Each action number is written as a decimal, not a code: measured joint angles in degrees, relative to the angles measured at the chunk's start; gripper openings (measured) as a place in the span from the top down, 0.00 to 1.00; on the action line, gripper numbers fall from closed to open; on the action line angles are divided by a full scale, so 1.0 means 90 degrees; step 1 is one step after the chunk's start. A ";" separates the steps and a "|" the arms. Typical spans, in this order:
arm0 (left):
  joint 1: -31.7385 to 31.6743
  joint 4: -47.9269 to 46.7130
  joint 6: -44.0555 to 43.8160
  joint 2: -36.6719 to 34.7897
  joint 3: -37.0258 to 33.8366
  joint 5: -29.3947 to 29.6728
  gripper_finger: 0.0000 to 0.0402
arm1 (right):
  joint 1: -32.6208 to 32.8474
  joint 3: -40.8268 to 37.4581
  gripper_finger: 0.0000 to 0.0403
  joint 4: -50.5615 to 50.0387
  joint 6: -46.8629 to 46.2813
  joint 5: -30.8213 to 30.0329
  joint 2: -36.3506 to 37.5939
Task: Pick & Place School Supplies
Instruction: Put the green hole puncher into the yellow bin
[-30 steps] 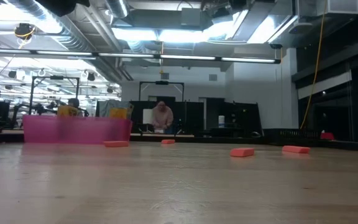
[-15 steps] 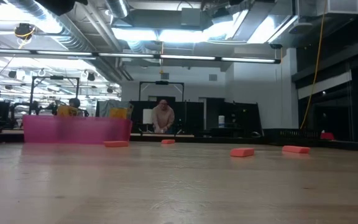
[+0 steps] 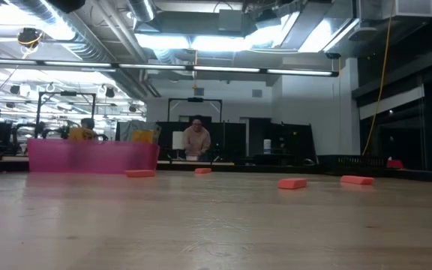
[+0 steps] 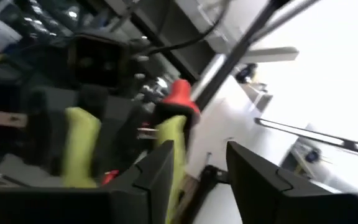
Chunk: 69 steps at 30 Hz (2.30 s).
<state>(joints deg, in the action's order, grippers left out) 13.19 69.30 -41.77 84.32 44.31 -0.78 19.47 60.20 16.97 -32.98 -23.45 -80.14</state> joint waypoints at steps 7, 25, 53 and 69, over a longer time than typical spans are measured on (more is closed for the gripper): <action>-0.0017 -0.0216 0.0442 -0.0602 0.0000 -0.0438 0.64 | -0.0069 0.0000 0.89 -0.1219 0.0046 -0.0530 0.0439; 0.0108 -0.4230 0.1328 -0.2362 0.0000 0.0678 0.74 | 0.1645 0.0000 0.89 -0.8963 -0.2921 0.0585 0.1323; 0.1091 -0.3989 0.1556 -0.2237 0.0000 0.2480 0.74 | 0.3452 -0.0842 0.89 -0.9936 -0.1771 0.2091 0.1310; 0.1287 -0.3934 0.1564 -0.2237 0.0000 0.2818 0.73 | 0.3443 -0.1460 0.89 -0.8869 -0.1817 0.1992 0.1307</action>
<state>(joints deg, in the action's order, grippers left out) 24.77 33.89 -27.70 64.18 44.31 24.58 50.46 47.07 -62.86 -49.34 -5.52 -68.38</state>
